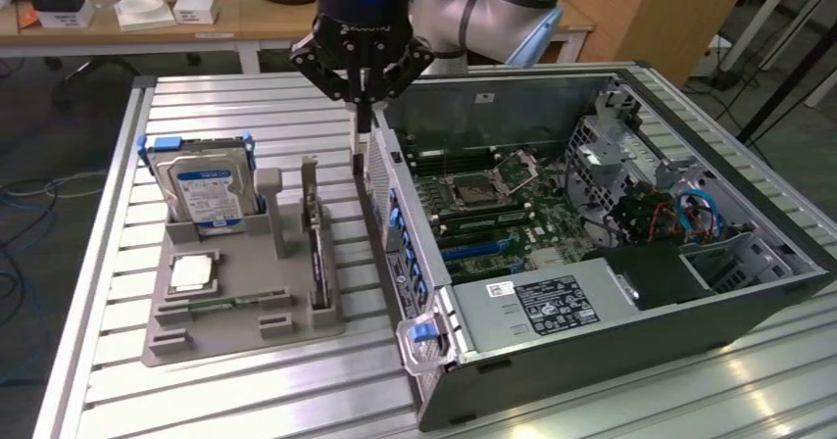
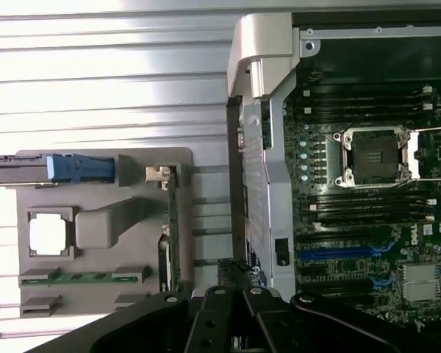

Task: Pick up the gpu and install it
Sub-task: 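Reach for the gpu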

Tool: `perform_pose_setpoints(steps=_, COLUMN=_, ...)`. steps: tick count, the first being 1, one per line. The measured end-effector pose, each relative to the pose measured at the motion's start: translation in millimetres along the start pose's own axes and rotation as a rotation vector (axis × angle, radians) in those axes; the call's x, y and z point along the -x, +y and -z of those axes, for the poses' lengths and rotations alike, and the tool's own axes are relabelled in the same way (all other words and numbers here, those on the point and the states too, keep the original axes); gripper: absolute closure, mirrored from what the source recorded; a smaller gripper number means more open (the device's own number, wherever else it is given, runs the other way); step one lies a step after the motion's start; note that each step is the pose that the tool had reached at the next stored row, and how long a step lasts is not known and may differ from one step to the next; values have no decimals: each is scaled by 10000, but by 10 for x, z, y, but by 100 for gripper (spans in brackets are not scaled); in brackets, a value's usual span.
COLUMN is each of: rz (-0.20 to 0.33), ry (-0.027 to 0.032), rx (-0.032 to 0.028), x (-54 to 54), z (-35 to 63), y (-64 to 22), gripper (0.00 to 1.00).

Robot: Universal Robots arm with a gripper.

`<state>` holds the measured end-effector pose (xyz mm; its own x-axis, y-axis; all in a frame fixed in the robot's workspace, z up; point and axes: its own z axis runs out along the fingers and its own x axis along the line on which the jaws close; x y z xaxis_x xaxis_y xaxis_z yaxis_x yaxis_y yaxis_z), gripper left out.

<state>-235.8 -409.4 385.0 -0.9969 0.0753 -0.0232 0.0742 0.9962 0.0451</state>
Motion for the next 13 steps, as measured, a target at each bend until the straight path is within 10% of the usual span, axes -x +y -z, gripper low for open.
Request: perform_pose_setpoints(steps=13, rz=1, ry=0, rx=0, x=-271, z=-6, y=-23, gripper=89)
